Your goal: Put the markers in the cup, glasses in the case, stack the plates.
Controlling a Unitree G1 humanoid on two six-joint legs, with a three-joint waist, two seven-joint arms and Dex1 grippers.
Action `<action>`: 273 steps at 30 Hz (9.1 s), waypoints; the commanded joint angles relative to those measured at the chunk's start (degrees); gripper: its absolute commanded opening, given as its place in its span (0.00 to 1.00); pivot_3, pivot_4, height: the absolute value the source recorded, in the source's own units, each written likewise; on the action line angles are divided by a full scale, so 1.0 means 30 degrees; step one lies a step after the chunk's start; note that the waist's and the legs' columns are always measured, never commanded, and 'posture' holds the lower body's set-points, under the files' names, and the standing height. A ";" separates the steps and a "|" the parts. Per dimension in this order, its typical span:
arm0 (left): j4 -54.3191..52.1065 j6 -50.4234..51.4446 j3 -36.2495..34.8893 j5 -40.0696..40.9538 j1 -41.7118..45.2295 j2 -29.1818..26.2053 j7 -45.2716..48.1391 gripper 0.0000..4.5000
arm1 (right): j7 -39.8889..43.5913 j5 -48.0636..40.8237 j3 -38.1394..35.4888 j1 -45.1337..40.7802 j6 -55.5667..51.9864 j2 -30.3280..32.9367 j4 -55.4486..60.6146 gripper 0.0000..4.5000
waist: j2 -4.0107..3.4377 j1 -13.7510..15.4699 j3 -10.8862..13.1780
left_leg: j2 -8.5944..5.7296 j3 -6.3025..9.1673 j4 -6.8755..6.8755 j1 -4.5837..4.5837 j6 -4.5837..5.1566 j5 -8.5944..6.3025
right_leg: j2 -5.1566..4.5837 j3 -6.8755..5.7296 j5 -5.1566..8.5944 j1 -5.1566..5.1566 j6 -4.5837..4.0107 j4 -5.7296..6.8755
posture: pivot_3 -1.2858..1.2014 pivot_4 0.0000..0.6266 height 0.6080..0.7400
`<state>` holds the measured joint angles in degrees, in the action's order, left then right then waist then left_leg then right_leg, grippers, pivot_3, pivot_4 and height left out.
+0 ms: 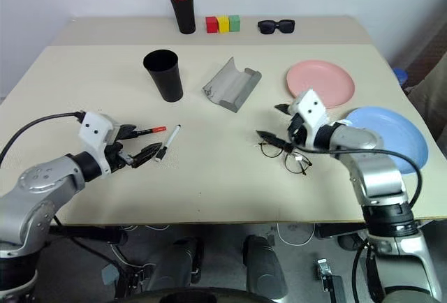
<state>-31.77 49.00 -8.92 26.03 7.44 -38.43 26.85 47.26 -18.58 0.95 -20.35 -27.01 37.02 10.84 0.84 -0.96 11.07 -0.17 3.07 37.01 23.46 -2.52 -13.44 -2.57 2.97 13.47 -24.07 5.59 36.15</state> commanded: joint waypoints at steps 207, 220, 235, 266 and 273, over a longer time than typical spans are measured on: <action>1.8188 -1.1960 0.1986 -0.2023 1.6506 1.0005 -0.0629 0.99 | -0.6377 0.3095 0.0921 -0.1637 0.1049 -0.5517 0.2222 1.00 | 0.0037 -0.0028 0.0015 | -0.0071 0.0067 0.0006 0.0022 -0.0002 0.0003 | -0.0024 -0.0032 -0.0098 0.0032 0.0160 -0.0006 | 0.52 0.24 1.00; 2.3411 -0.5775 0.4039 -0.4441 1.8175 1.3061 -0.3992 0.99 | -0.3089 0.2200 -0.1842 0.2877 0.0204 0.0460 0.4997 1.00 | 0.0052 0.0034 0.0026 | -0.0065 0.0069 0.0016 0.0006 0.0001 0.0003 | -0.0005 -0.0029 -0.0085 0.0047 0.0166 -0.0020 | 0.52 0.24 1.00; 3.0735 -0.9079 0.2268 -0.4804 2.1224 1.4567 -0.2693 0.58 | -0.4246 0.2305 -0.2543 0.5799 -0.0600 0.0391 0.7482 1.00 | 0.0065 0.0074 0.0034 | -0.0069 0.0063 0.0016 0.0011 -0.0001 0.0001 | -0.0012 -0.0026 -0.0069 0.0046 0.0185 -0.0037 | 0.52 0.24 1.00; 2.0476 -0.4135 0.3533 -0.2883 1.6333 0.9574 0.7012 0.30 | -0.3823 0.2511 -0.0624 0.3868 0.0620 0.0042 0.5010 1.00 | 0.0063 0.0524 0.0034 | -0.0077 0.0065 0.0090 0.0015 0.0019 -0.0008 | -0.0040 -0.0025 -0.0068 0.0107 0.0173 -0.0049 | 0.52 0.24 1.00; 2.2832 -0.4894 0.2960 -0.4149 1.7576 1.2285 0.1337 0.97 | -0.3935 0.2502 -0.0868 0.4190 0.0499 0.0052 0.5377 1.00 | 0.0062 0.0342 0.0033 | -0.0066 0.0073 0.0069 -0.0025 0.0019 -0.0008 | -0.0019 -0.0027 -0.0069 0.0107 0.0178 -0.0015 | 0.52 0.24 1.00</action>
<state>35.01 36.51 0.62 15.05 58.75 -2.03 34.70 35.82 -10.92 -0.47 -7.62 -25.94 37.20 24.97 1.03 0.07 11.17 -0.37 3.27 37.21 23.38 -2.47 -13.46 -2.63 2.89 13.26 -23.75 6.12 36.10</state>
